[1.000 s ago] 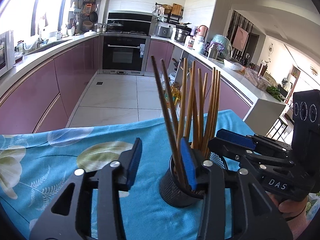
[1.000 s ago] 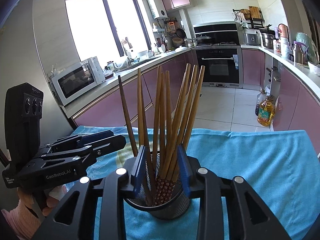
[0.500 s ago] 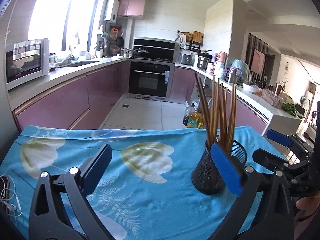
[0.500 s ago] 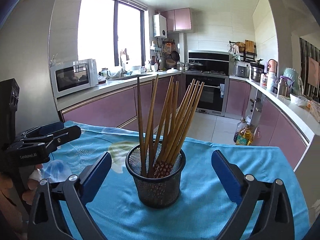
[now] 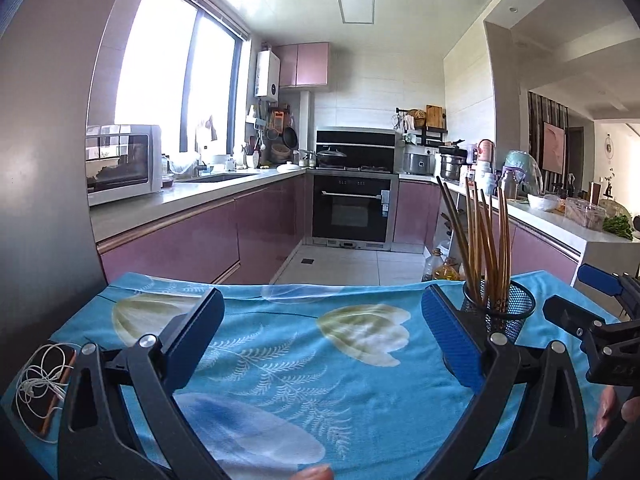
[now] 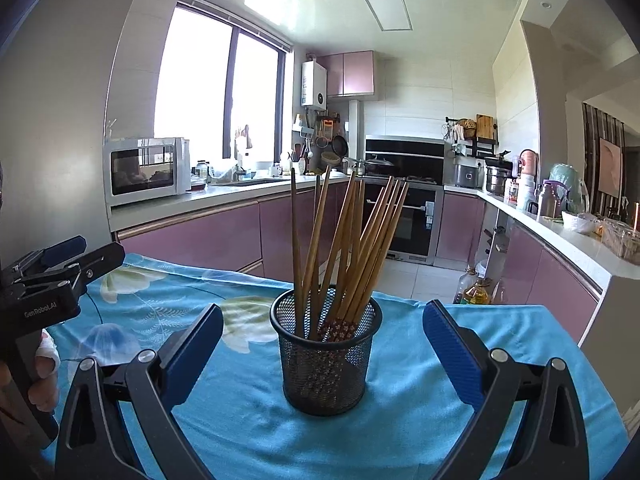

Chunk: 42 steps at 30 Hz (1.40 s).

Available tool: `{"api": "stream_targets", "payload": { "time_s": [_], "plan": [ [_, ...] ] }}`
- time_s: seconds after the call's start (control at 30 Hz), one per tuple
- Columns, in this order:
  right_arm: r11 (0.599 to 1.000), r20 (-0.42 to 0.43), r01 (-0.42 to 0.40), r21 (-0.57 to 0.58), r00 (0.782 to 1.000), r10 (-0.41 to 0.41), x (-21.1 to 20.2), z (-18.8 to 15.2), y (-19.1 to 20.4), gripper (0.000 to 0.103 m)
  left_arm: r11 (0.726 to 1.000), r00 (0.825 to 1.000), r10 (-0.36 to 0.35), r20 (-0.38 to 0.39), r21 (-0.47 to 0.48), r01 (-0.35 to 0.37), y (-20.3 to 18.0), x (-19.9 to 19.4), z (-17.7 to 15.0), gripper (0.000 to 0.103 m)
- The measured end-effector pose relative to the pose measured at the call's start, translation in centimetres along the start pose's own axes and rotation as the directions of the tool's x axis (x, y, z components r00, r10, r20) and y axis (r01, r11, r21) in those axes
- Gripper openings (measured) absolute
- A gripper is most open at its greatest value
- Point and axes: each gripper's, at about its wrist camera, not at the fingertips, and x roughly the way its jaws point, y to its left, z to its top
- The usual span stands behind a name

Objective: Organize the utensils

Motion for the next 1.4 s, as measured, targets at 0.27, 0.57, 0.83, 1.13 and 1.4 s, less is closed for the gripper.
{"api": "stream_targets", "payload": {
  "time_s": [0.27,0.57,0.83,1.13,1.4],
  "plan": [
    [1.0,0.029,0.011,0.0,1.0,-0.011,-0.4,-0.2,0.7,0.097,0.999,0.998,0.029,0.054,0.023,-0.03,-0.2,-1.2,-0.1,0.097],
    [1.0,0.043,0.018,0.007,0.999,-0.018,-0.6,-0.2,0.7,0.097,0.999,0.997,0.042,0.062,0.028,-0.044,-0.7,-1.0,-0.1,0.097],
    [1.0,0.051,0.021,0.007,0.998,-0.021,-0.6,-0.3,0.8,0.097,0.998,0.996,0.051,0.077,0.037,-0.054,-1.0,-1.4,-0.2,0.097],
    [1.0,0.041,0.024,0.015,0.999,-0.024,-0.2,-0.5,0.8,0.097,0.998,0.996,0.051,0.075,0.034,-0.053,-1.1,-1.5,-0.2,0.097],
    [0.999,0.039,0.026,0.02,0.999,-0.026,-0.4,-0.6,0.6,0.097,0.998,0.995,0.054,0.081,0.041,-0.057,-1.2,-1.7,-0.2,0.097]
  ]
}}
